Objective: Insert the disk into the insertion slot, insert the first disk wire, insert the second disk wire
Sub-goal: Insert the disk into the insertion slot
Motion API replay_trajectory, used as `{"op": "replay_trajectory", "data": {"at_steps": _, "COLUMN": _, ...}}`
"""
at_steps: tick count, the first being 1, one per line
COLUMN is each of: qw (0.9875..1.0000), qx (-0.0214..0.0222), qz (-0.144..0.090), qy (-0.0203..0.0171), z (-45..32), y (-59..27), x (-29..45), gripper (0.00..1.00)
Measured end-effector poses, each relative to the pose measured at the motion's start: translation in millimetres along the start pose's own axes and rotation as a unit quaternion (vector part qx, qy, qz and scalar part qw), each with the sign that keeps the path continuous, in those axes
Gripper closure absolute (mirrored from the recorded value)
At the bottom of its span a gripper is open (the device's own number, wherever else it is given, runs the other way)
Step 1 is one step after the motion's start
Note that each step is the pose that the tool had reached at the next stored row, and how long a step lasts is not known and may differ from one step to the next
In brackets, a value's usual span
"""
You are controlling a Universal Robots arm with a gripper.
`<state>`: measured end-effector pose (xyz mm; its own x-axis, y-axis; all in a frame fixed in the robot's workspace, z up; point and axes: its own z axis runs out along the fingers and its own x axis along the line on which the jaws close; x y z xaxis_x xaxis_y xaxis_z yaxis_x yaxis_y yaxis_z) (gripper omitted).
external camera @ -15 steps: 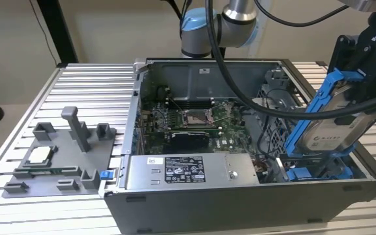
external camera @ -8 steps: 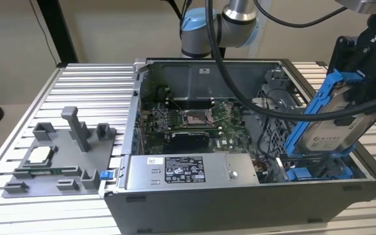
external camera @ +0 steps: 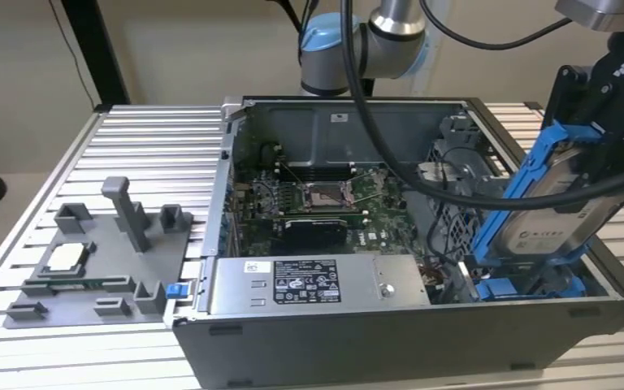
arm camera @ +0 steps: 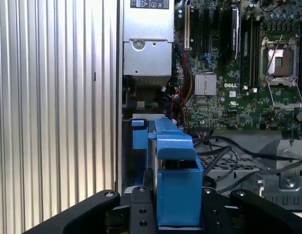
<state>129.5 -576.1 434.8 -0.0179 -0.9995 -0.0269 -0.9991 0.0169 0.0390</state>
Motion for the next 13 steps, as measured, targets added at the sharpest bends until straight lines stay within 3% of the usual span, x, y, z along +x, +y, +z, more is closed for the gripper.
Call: {"op": "replay_trajectory", "data": {"at_steps": 13, "qw": 1.0000, "qx": -0.0002, "qz": -0.008, "qy": 0.0002, "z": 11.6, "y": -0.5, "x": 1.3, "gripper": 1.00}}
